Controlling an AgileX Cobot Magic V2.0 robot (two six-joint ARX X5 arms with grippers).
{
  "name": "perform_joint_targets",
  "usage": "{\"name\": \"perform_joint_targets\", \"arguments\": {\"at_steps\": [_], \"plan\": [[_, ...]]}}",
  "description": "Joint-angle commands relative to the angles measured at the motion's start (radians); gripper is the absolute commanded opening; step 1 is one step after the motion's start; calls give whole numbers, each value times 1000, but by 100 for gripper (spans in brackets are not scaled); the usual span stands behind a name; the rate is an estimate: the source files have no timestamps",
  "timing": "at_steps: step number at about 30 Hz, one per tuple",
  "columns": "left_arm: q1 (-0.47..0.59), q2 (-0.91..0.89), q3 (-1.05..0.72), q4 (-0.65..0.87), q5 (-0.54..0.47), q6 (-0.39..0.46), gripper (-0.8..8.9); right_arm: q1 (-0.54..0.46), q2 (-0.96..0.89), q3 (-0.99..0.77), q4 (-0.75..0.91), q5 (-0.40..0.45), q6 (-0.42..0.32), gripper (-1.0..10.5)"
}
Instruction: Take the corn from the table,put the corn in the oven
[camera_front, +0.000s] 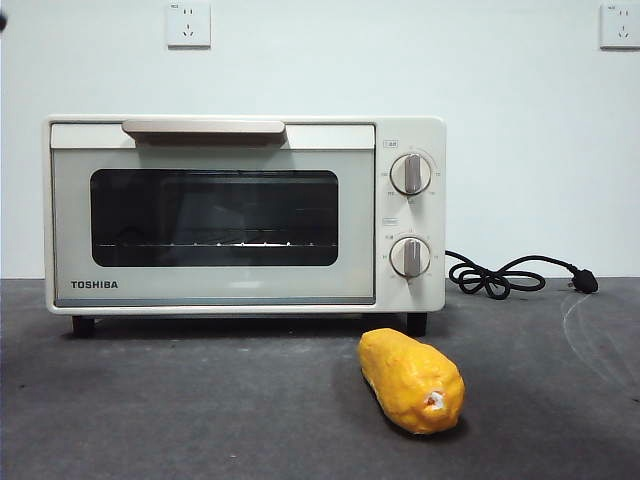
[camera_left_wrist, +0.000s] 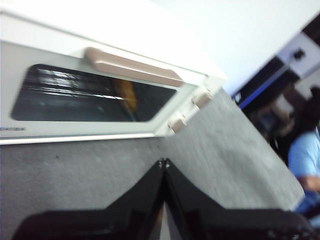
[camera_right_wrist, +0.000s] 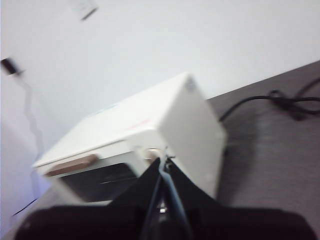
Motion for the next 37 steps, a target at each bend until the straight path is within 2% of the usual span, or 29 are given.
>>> {"name": "perform_joint_targets", "arguments": {"at_steps": [1, 7, 11, 12, 15, 18, 20, 24, 30, 33, 37], "plan": [[-9, 89, 124, -125, 11, 144, -5, 2, 68, 63, 7, -96, -8, 0], [-42, 285, 403, -421, 4, 340, -5, 13, 257, 204, 3, -388, -8, 0], [-66, 386, 528, -524, 4, 410, -5, 83, 366, 272, -24, -486, -9, 14], [-72, 404, 548, -535, 4, 417, -5, 109, 393, 287, -35, -491, -11, 57], [-89, 443, 584, -536, 4, 422, -5, 197, 465, 328, -68, -473, -11, 339], [-107, 460, 593, -535, 4, 425, -5, 298, 535, 369, -134, -378, -16, 639], [-115, 466, 593, -536, 3, 426, -5, 372, 576, 394, -184, -292, -59, 709], [-123, 469, 593, -536, 4, 428, -5, 528, 660, 451, -299, -92, -145, 723], [-123, 469, 593, -537, 3, 428, -5, 719, 806, 545, -445, 222, -195, 722], [-123, 469, 593, -537, -3, 428, -5, 780, 885, 570, -461, 317, -195, 721], [-123, 469, 593, -547, -45, 428, -5, 829, 998, 595, -480, 395, -192, 720]]}}
